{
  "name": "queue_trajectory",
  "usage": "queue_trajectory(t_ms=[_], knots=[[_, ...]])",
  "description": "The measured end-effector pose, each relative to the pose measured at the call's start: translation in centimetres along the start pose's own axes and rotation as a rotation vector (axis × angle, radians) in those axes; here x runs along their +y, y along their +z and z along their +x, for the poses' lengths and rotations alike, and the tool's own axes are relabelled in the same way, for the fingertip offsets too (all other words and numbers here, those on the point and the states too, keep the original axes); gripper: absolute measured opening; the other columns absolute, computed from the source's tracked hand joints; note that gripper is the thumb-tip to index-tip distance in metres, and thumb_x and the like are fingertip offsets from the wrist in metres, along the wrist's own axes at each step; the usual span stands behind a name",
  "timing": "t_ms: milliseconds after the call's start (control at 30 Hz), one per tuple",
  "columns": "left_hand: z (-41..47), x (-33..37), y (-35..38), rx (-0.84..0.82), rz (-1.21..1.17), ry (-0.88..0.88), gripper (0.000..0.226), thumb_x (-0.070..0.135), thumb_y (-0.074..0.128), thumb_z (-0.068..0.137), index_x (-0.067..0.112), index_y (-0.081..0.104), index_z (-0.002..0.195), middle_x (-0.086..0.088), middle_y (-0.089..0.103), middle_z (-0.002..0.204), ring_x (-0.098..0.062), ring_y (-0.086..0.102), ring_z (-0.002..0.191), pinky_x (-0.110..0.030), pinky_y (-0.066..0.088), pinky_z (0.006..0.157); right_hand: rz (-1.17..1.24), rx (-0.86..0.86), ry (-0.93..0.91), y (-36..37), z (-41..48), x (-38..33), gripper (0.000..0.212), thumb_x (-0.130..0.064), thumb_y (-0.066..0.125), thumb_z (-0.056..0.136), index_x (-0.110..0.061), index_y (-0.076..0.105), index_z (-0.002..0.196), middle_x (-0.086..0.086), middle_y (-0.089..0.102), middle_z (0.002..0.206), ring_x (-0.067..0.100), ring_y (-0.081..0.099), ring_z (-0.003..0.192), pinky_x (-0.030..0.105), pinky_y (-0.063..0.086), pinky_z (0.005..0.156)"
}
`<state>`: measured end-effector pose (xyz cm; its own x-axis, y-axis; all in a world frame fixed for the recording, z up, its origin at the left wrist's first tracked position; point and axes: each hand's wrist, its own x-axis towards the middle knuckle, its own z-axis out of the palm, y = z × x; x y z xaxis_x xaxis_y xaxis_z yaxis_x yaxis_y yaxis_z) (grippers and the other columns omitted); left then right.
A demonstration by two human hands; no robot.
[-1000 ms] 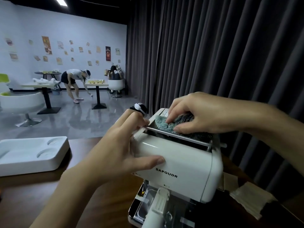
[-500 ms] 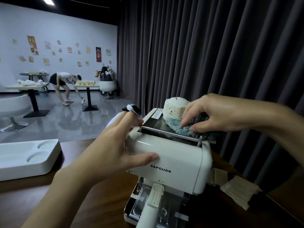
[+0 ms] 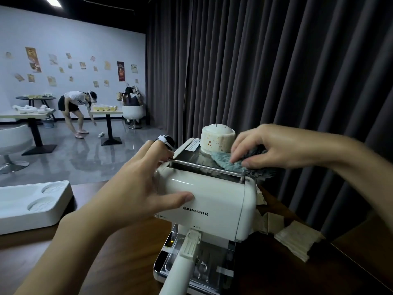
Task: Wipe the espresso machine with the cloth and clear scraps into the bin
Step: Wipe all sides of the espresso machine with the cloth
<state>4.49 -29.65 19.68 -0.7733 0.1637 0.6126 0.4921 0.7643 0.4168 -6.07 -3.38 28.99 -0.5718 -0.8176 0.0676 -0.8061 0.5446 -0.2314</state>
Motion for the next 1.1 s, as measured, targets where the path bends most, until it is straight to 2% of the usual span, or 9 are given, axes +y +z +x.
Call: queue_trajectory(t_ms=[167,300,367,500,667,733,900,1033,1100], knots=[[0.0,0.7,0.2,-0.006,0.038,-0.028,0.059,0.084,0.061,0.058,0.064,0.031,0.103,0.039,0.041,0.118,0.013,0.047,0.11,-0.012,0.042,0.084,0.032,0.081,0.005,0.8,-1.4,0.9,0.025,-0.023,0.067,0.09,-0.039,0.072,0.108,-0.023,0.061,0.113,-0.009,0.054,0.11,0.014,0.039,0.098],[0.0,0.8,0.4,0.021,0.071,-0.062,0.068,0.087,0.059,0.056,0.046,0.035,0.104,0.03,0.045,0.114,0.004,0.052,0.104,-0.023,0.048,0.082,0.045,0.066,-0.034,1.5,-1.5,0.0,0.029,-0.02,0.062,0.093,-0.039,0.069,0.113,-0.024,0.057,0.114,-0.01,0.051,0.111,0.005,0.033,0.094],[0.0,0.8,0.5,0.028,0.088,-0.071,0.073,0.087,0.059,0.055,0.038,0.038,0.105,0.027,0.046,0.111,-0.001,0.054,0.101,-0.027,0.05,0.081,0.067,0.075,-0.034,1.7,-1.7,0.1,0.026,-0.021,0.062,0.092,-0.037,0.071,0.11,-0.023,0.058,0.113,-0.008,0.053,0.11,0.007,0.035,0.094],[0.0,0.9,0.4,0.022,0.085,-0.087,0.074,0.088,0.059,0.054,0.039,0.037,0.105,0.029,0.046,0.111,0.003,0.052,0.105,-0.021,0.046,0.081,0.029,0.202,0.045,2.3,-2.1,1.2,0.022,-0.026,0.064,0.091,-0.04,0.069,0.108,-0.022,0.058,0.111,-0.006,0.055,0.106,0.021,0.042,0.099],[-0.1,0.8,0.5,0.041,0.085,-0.099,0.077,0.088,0.061,0.053,0.032,0.038,0.101,0.023,0.048,0.107,-0.006,0.056,0.102,-0.035,0.051,0.084,0.125,0.209,-0.01,3.3,-3.7,0.9,0.021,-0.029,0.065,0.089,-0.041,0.068,0.106,-0.027,0.056,0.112,-0.01,0.053,0.109,0.007,0.038,0.092],[-0.1,0.9,0.6,0.043,0.092,-0.105,0.077,0.087,0.062,0.053,0.032,0.038,0.101,0.021,0.049,0.108,-0.01,0.056,0.102,-0.038,0.051,0.085,0.129,0.231,-0.026,3.5,-4.0,0.9,0.019,-0.032,0.065,0.088,-0.043,0.067,0.104,-0.029,0.055,0.111,-0.009,0.053,0.11,0.009,0.038,0.093],[-0.1,1.1,0.6,0.039,0.089,-0.115,0.073,0.086,0.063,0.054,0.037,0.036,0.101,0.026,0.048,0.112,-0.007,0.055,0.106,-0.036,0.05,0.088,0.114,0.325,0.026,3.9,-2.7,2.0,0.019,-0.031,0.063,0.091,-0.043,0.067,0.105,-0.023,0.058,0.111,-0.006,0.055,0.108,0.029,0.045,0.101],[-0.2,1.0,0.7,0.036,0.089,-0.129,0.075,0.087,0.062,0.053,0.038,0.036,0.103,0.027,0.047,0.115,-0.003,0.053,0.108,-0.024,0.046,0.084,0.167,0.24,-0.017,4.1,-3.2,1.4,0.027,-0.046,0.056,0.089,-0.04,0.067,0.112,-0.025,0.055,0.117,-0.006,0.051,0.114,0.025,0.041,0.101],[-0.2,1.0,0.8,0.03,0.095,-0.134,0.076,0.088,0.061,0.053,0.037,0.036,0.105,0.024,0.048,0.114,0.001,0.051,0.105,-0.016,0.042,0.08,0.195,0.226,-0.041,4.0,-3.3,1.3,0.029,-0.045,0.055,0.087,-0.04,0.068,0.112,-0.024,0.056,0.118,-0.005,0.052,0.116,0.025,0.04,0.101]])
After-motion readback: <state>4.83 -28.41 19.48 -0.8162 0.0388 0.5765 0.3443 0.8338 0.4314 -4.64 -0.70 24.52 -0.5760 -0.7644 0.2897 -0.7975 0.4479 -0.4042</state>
